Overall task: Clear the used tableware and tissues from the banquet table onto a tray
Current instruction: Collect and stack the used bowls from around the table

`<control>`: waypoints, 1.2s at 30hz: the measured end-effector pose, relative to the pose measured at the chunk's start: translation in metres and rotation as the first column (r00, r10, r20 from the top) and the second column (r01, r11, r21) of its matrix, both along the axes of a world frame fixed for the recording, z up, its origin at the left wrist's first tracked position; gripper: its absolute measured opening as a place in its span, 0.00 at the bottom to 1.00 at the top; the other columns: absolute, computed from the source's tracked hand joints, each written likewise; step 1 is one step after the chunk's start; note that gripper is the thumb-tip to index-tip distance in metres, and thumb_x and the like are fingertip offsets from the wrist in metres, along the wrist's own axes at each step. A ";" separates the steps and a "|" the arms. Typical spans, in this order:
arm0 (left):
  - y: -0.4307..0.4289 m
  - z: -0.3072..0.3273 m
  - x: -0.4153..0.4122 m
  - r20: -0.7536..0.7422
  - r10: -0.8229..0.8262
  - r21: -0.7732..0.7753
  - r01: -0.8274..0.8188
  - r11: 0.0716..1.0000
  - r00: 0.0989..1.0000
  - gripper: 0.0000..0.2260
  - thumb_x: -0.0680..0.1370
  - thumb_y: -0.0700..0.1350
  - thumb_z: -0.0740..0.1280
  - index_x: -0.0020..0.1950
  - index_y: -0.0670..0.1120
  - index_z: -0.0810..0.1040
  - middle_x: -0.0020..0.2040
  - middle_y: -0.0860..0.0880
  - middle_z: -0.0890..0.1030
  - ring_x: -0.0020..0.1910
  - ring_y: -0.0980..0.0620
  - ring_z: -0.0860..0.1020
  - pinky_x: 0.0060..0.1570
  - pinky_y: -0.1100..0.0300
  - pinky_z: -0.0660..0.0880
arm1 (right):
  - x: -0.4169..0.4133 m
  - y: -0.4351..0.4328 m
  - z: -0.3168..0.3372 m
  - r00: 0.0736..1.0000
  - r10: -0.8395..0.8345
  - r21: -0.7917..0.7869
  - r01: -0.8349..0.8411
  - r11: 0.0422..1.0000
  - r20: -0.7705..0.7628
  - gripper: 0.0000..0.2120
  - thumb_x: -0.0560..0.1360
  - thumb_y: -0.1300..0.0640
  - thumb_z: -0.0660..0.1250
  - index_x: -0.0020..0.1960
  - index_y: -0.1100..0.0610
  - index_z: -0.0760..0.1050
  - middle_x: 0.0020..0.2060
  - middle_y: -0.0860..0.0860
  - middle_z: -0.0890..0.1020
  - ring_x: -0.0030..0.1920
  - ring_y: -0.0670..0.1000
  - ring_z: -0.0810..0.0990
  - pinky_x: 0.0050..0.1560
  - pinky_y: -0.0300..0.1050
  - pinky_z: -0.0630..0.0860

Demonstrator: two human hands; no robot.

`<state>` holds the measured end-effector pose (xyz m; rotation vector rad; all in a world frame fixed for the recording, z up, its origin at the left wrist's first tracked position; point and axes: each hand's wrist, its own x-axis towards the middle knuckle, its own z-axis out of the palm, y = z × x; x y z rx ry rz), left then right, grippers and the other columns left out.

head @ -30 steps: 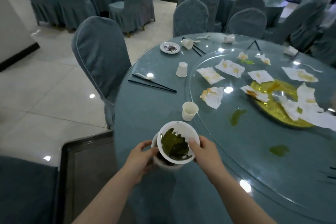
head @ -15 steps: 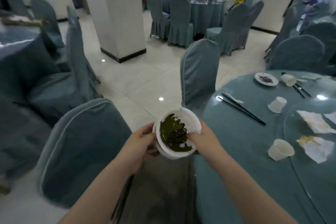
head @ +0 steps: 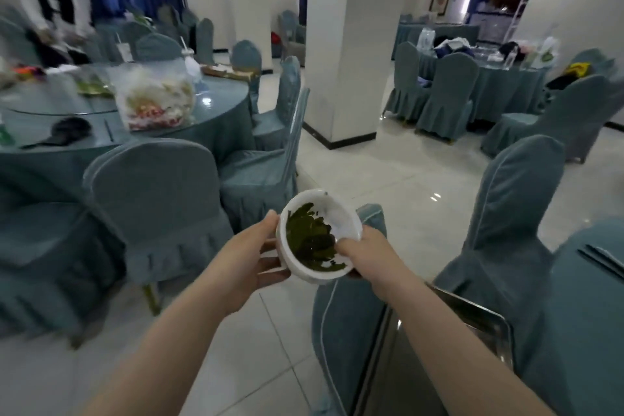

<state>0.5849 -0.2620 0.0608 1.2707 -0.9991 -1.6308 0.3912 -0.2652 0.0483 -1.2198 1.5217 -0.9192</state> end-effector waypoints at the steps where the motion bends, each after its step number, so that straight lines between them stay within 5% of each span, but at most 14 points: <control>1: -0.001 -0.002 0.018 -0.002 0.008 0.002 -0.008 1.000 1.000 0.14 0.77 0.58 0.64 0.52 0.51 0.84 0.50 0.45 0.84 0.49 0.45 0.84 0.41 0.53 0.81 | 0.016 -0.005 -0.001 1.000 0.026 0.034 -0.027 0.999 0.014 0.07 0.74 0.61 0.66 0.48 0.49 0.75 0.43 0.53 0.82 0.44 0.51 0.81 0.41 0.45 0.81; 8: -0.043 -0.015 0.099 -0.057 0.037 0.009 -0.037 0.999 0.998 0.12 0.75 0.54 0.68 0.55 0.52 0.83 0.53 0.45 0.84 0.50 0.44 0.83 0.44 0.53 0.80 | 0.086 -0.058 -0.003 0.964 0.012 0.245 -0.080 0.966 0.266 0.16 0.76 0.46 0.67 0.54 0.57 0.78 0.46 0.55 0.84 0.47 0.55 0.82 0.45 0.46 0.81; 15: -0.150 -0.024 0.131 -0.076 0.124 0.097 -0.116 0.989 0.989 0.09 0.68 0.49 0.72 0.44 0.48 0.86 0.45 0.44 0.85 0.44 0.44 0.84 0.41 0.48 0.81 | 0.108 -0.159 -0.017 0.914 -0.045 0.327 -0.099 0.940 0.403 0.16 0.73 0.45 0.70 0.53 0.56 0.80 0.41 0.54 0.86 0.47 0.56 0.83 0.42 0.49 0.81; 20: -0.258 -0.020 0.133 -0.027 0.126 0.102 -0.123 0.987 0.992 0.11 0.77 0.43 0.66 0.39 0.44 0.86 0.44 0.41 0.85 0.41 0.45 0.85 0.34 0.54 0.80 | 0.106 -0.260 -0.021 0.890 -0.094 0.337 -0.070 0.939 0.446 0.15 0.72 0.47 0.72 0.52 0.57 0.80 0.41 0.55 0.85 0.48 0.58 0.83 0.41 0.50 0.82; 28: -0.414 -0.003 0.070 -0.067 -0.045 0.167 0.056 0.984 0.997 0.08 0.77 0.42 0.65 0.46 0.41 0.84 0.44 0.41 0.85 0.42 0.46 0.85 0.33 0.55 0.81 | 0.050 -0.374 -0.021 0.832 -0.309 0.314 0.174 0.933 0.460 0.14 0.73 0.49 0.71 0.54 0.57 0.79 0.47 0.55 0.83 0.51 0.56 0.81 0.41 0.48 0.79; 36: -0.565 -0.020 -0.070 -0.135 -0.376 0.223 0.397 0.890 0.917 0.08 0.75 0.41 0.66 0.51 0.40 0.82 0.45 0.41 0.85 0.48 0.44 0.82 0.33 0.54 0.81 | -0.071 -0.447 -0.023 0.653 -0.587 0.337 0.481 0.809 0.478 0.11 0.75 0.47 0.69 0.46 0.55 0.81 0.36 0.51 0.85 0.42 0.52 0.82 0.38 0.45 0.80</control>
